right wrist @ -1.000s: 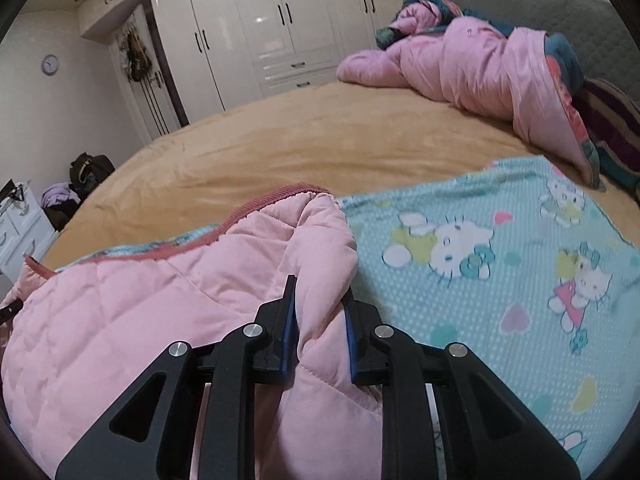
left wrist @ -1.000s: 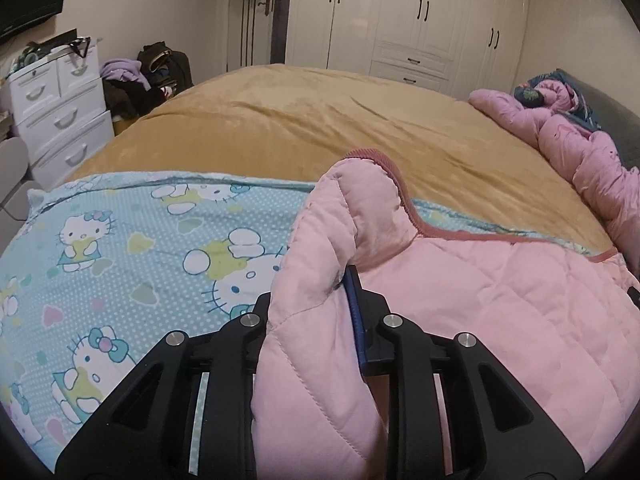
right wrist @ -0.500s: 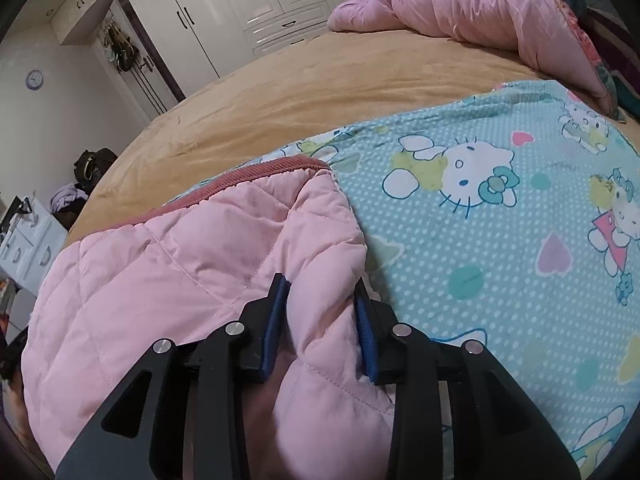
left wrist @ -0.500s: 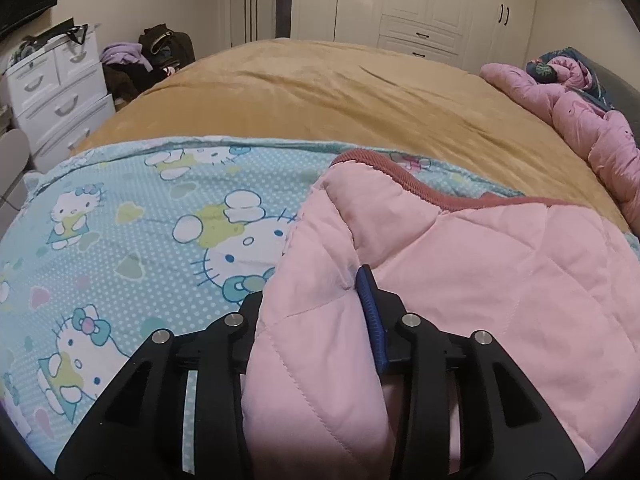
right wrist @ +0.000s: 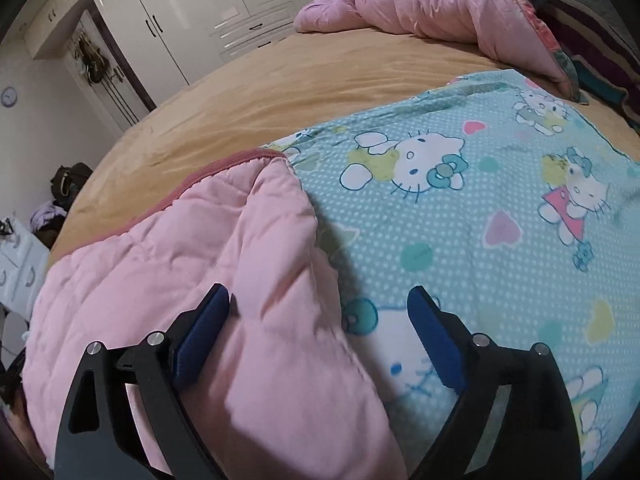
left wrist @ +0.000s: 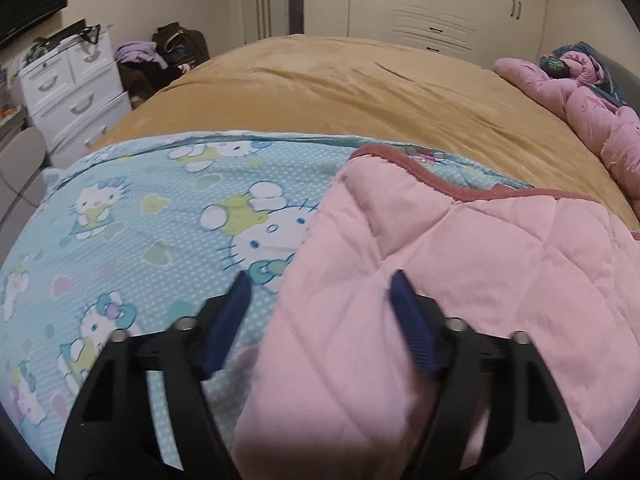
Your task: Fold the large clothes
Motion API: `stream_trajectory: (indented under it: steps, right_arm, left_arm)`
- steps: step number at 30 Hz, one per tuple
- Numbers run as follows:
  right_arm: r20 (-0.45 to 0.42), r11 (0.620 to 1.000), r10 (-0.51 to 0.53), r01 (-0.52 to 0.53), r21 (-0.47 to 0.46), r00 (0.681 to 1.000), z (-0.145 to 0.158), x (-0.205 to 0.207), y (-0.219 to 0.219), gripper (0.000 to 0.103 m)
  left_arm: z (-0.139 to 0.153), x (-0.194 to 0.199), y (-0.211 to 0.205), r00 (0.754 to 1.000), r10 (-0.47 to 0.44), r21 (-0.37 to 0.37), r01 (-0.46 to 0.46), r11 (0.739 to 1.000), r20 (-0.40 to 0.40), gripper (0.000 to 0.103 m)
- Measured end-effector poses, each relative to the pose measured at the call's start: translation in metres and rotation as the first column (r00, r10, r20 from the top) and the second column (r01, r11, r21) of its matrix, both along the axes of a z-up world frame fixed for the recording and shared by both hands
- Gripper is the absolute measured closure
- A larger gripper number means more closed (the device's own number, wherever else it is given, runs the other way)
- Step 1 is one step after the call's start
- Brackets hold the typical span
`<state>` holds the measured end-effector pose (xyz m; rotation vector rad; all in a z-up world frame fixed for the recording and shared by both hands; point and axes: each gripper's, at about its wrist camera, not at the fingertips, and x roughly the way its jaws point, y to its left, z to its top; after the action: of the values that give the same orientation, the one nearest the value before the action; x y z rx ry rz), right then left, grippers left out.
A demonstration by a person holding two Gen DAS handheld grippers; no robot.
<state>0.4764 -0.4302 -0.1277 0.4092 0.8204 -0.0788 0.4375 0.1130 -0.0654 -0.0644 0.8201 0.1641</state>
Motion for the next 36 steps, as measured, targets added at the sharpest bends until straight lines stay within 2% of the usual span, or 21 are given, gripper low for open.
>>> stream_trajectory:
  steps: [1, 6, 9, 12, 15, 17, 20, 22, 28, 31, 36]
  right_arm:
    - [0.010, 1.000, -0.006, 0.006, -0.004, 1.000, 0.004, -0.007, 0.001, 0.013]
    - [0.051, 0.999, 0.014, -0.012, -0.033, 0.999, 0.029, -0.045, 0.014, 0.011]
    - [0.092, 0.998, 0.038, -0.034, -0.049, 0.995, 0.049, -0.069, 0.029, 0.008]
    - [0.150, 0.993, 0.108, -0.098, -0.070, 0.983, 0.070, -0.104, 0.053, 0.006]
    - [0.153, 0.985, 0.140, -0.122, -0.124, 0.978, 0.085, -0.129, 0.071, 0.006]
    - [0.152, 0.972, 0.214, -0.195, -0.132, 0.965, 0.093, -0.144, 0.083, 0.006]
    - [0.158, 0.951, 0.272, -0.240, -0.194, 0.949, 0.107, -0.166, 0.102, 0.006]
    - [0.175, 0.942, 0.307, -0.272, -0.195, 0.935, 0.114, -0.181, 0.112, 0.004]
    - [0.178, 0.935, 0.336, -0.304, -0.183, 0.925, 0.118, -0.208, 0.116, 0.004]
    - [0.146, 0.942, 0.312, -0.285, -0.180, 0.939, 0.111, -0.207, 0.107, 0.004]
    - [0.081, 0.967, 0.232, -0.221, -0.123, 0.969, 0.086, -0.191, 0.076, 0.004]
  left_arm:
    - [0.002, -0.004, 0.001, 1.000, 0.000, -0.010, 0.000, 1.000, -0.002, 0.033]
    - [0.018, -0.035, 0.003, 1.000, 0.004, -0.033, -0.004, 0.999, 0.015, 0.009]
    - [0.029, -0.058, -0.001, 1.000, -0.003, -0.058, 0.004, 0.998, 0.018, 0.009]
    - [0.038, -0.083, -0.007, 0.999, -0.027, -0.087, 0.029, 0.996, 0.023, 0.009]
    - [0.050, -0.111, -0.014, 0.999, -0.036, -0.113, 0.040, 0.993, 0.036, 0.009]
    - [0.060, -0.131, -0.018, 0.998, -0.045, -0.128, 0.051, 0.990, 0.053, 0.009]
    - [0.069, -0.158, -0.027, 0.996, -0.054, -0.147, 0.064, 0.987, 0.065, 0.009]
    - [0.073, -0.171, -0.033, 0.995, -0.064, -0.152, 0.075, 0.986, 0.075, 0.009]
    - [0.076, -0.202, -0.043, 0.993, -0.074, -0.135, 0.085, 0.987, 0.088, 0.009]
    - [0.068, -0.203, -0.040, 0.997, -0.058, -0.107, 0.065, 0.992, 0.060, 0.009]
    - [0.047, -0.191, -0.027, 0.999, -0.041, -0.076, 0.042, 0.996, 0.017, 0.009]
